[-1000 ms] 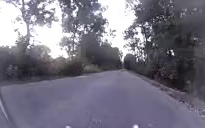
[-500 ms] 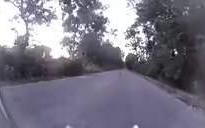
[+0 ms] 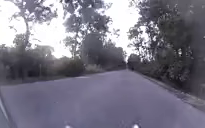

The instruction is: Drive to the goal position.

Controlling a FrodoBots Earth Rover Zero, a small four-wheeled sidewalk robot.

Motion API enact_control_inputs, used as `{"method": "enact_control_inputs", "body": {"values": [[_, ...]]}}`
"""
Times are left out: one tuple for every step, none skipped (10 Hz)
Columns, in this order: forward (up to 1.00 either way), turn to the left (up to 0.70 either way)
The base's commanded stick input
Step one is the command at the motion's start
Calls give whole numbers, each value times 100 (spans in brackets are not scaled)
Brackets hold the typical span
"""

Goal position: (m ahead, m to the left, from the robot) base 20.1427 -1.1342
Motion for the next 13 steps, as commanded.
{"method": "enact_control_inputs", "body": {"values": [[70, 0], [70, 0], [70, 0], [70, 0], [70, 0], [70, 0], [70, 0], [70, 0], [70, 0], [70, 0], [70, 0], [70, 0], [70, 0]]}}
